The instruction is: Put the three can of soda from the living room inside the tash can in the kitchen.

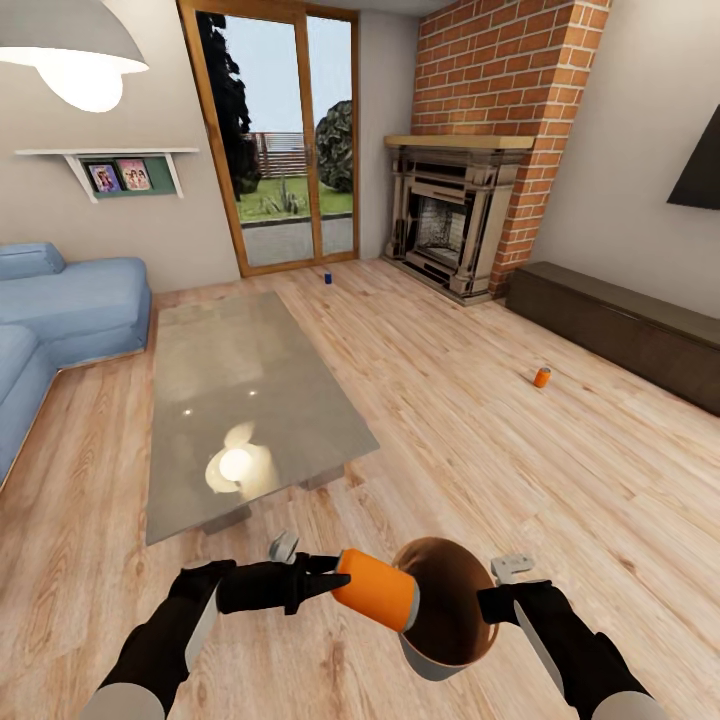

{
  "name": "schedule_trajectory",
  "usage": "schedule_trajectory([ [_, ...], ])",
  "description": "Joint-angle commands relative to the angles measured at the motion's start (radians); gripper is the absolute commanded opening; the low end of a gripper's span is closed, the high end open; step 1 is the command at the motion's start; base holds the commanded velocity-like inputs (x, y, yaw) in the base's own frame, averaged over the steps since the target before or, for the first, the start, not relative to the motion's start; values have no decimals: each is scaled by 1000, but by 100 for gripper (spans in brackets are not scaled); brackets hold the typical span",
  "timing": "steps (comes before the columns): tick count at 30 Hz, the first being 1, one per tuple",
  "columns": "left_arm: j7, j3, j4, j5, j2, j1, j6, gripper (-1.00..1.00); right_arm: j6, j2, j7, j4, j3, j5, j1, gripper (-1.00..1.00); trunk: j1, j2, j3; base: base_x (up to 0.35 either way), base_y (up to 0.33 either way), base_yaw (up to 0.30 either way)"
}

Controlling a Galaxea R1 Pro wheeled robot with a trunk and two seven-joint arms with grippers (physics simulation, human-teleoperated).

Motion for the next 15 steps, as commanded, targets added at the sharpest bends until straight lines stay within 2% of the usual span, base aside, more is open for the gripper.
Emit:
schedule_trajectory([
  [1,1,0,1,0,-1,0,0,-100,0,0,5,0,0,-10,0,-100,0,0,0,0,0,0],
  [9,14,1,22,-3,-18,0,-5,-100,0,14,4,0,0,-10,0,-100,0,0,0,0,0,0],
  [13,130,1,33,-1,-26,0,-8,-100,-1,18,3,0,1,-9,0,-100,0,0,0,0,0,0],
  [15,170,1,35,-1,-38,0,-9,-100,-1,22,3,0,1,9,0,-100,0,0,0,0,0,0],
])
